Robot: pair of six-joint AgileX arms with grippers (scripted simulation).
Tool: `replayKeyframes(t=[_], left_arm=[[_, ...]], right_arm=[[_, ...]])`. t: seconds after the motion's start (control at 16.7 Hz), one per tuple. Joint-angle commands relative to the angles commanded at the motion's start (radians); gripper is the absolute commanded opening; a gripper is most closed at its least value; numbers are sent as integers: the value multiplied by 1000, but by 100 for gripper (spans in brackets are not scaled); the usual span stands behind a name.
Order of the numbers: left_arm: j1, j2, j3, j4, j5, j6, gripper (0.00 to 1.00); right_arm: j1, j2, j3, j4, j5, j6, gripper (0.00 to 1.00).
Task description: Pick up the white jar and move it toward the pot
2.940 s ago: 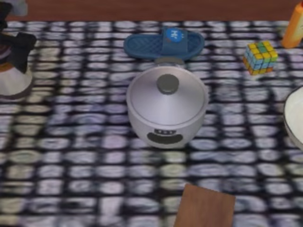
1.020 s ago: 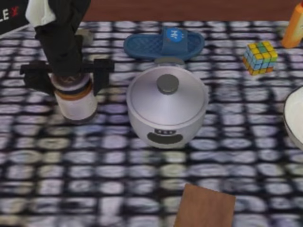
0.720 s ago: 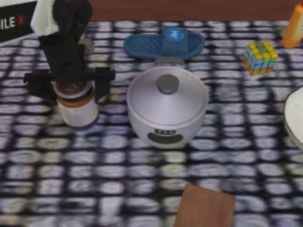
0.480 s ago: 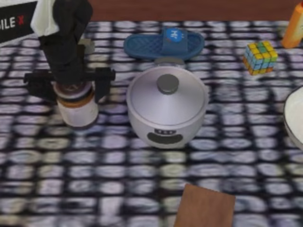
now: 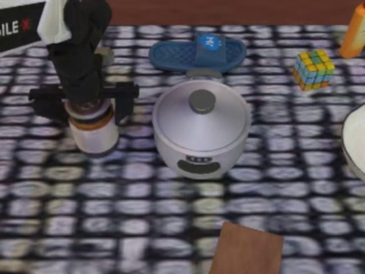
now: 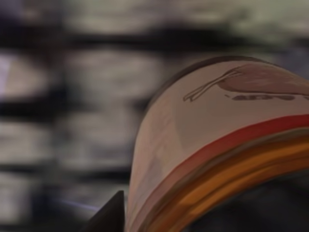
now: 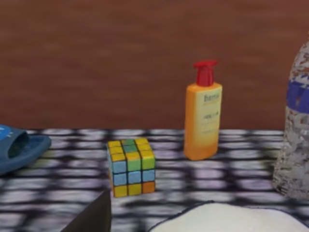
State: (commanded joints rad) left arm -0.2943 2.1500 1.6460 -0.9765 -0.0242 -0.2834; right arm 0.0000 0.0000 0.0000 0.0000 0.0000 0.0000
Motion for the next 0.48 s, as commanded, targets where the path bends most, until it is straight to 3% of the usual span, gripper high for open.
replayKeyframes(t=[0.12, 0.48], left_arm=[[0, 0, 0, 0, 0, 0, 98], [0, 0, 0, 0, 0, 0, 100]], right_arm=[[0, 0, 0, 0, 0, 0, 100], [0, 0, 0, 0, 0, 0, 100]])
